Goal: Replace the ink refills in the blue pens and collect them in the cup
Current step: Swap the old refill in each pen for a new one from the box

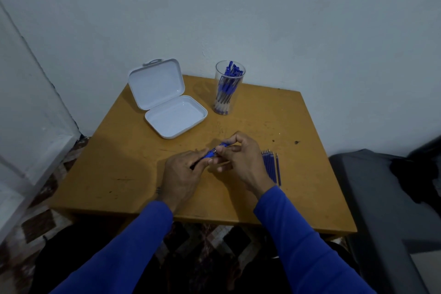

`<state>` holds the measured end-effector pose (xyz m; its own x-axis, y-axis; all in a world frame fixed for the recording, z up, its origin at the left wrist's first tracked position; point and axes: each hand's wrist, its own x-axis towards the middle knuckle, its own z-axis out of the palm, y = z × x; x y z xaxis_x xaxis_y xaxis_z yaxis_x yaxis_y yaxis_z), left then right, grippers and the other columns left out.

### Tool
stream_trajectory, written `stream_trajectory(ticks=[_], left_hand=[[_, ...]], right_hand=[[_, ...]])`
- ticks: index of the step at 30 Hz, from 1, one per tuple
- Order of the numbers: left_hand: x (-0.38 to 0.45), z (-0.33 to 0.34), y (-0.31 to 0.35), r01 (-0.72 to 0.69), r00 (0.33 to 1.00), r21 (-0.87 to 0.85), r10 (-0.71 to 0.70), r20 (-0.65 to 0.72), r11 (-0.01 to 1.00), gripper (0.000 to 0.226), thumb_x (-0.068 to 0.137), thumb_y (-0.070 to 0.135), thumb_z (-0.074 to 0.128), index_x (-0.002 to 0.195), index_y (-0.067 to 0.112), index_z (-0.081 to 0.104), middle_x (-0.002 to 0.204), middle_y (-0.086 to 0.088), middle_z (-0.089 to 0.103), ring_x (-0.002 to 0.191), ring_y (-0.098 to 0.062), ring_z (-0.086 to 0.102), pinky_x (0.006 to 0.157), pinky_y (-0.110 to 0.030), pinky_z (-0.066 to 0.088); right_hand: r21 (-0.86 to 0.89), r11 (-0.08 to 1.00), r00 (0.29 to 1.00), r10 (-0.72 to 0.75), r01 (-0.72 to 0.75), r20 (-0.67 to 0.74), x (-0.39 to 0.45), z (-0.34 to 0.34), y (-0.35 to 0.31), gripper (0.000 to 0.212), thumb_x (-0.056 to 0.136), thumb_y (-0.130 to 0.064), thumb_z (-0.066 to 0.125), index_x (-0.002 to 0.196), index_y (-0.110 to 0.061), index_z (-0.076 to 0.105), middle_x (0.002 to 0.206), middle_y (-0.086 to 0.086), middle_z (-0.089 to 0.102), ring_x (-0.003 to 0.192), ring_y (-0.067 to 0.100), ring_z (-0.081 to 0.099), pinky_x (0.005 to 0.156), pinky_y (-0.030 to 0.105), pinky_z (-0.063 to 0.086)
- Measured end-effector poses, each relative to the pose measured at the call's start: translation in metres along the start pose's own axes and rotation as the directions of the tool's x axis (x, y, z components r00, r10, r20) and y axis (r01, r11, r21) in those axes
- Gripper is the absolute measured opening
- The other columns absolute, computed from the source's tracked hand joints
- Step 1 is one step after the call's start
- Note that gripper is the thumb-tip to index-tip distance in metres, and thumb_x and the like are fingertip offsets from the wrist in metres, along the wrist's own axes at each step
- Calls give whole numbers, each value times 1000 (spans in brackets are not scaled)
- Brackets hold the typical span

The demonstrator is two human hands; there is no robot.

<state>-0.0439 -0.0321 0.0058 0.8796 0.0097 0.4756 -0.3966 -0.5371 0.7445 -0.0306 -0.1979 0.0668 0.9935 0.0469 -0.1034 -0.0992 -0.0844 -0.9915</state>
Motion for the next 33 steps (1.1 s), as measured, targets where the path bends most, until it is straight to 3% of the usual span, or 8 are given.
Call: stream_trajectory(ticks=[5, 14, 16, 18, 25, 33], left_hand=[[-1, 0, -1, -15, 1000, 5, 15, -15, 1000, 22, 90, 22, 75, 108, 10, 78, 86, 4, 75, 74, 12, 61, 68, -3, 43], [0, -1, 1, -11, 999, 11, 11, -38, 1000, 19, 87, 18, 78, 103, 9, 79, 83, 2, 75, 70, 12, 60, 65, -2, 44], [-1, 0, 1, -18, 999, -2, 18, -40, 1000, 18, 86, 17, 78, 102, 9, 80, 84, 2, 76, 70, 6, 63, 67, -2, 45], [-1, 0, 1, -14, 999, -8, 14, -44, 1000, 16, 86, 17, 78, 101, 9, 80, 84, 1, 76, 72, 0, 66, 67, -3, 46], [0, -1, 2, 8, 999, -6, -9, -38, 1000, 19, 89, 20, 76, 107, 12, 78, 93, 4, 75, 80, 11, 62, 71, -5, 48], [7, 0, 8, 67, 996, -18, -65, 64, 998, 27, 96, 26, 68, 122, 19, 72, 105, 9, 74, 92, -1, 65, 79, -20, 56]], right_hand=[[-15, 1000, 1000, -14, 15, 19, 1, 0, -1, 10, 96, 0, 65, 94, -3, 55, 79, 25, 73, 69, 31, 74, 52, 35, 59], [-64, 998, 1000, 14, -13, 25, 4, 1, -6, 18, 95, 0, 66, 105, 10, 55, 84, 27, 73, 67, 26, 73, 54, 35, 59], [-63, 998, 999, 19, -17, 27, 4, 0, -6, 18, 95, 1, 66, 104, 10, 54, 84, 29, 72, 66, 26, 73, 53, 34, 59], [-63, 998, 999, 22, -20, 34, 4, 1, -7, 16, 95, 1, 67, 103, 8, 56, 83, 29, 72, 66, 27, 73, 52, 34, 59], [-90, 996, 1000, 13, -13, -2, 1, 9, -6, 16, 97, -7, 66, 104, -2, 53, 86, 20, 75, 76, 34, 76, 60, 39, 62], [-118, 993, 989, -35, 18, -142, 3, 15, -10, 22, 94, -6, 70, 106, -18, 55, 88, 14, 74, 76, 21, 77, 65, 44, 65]])
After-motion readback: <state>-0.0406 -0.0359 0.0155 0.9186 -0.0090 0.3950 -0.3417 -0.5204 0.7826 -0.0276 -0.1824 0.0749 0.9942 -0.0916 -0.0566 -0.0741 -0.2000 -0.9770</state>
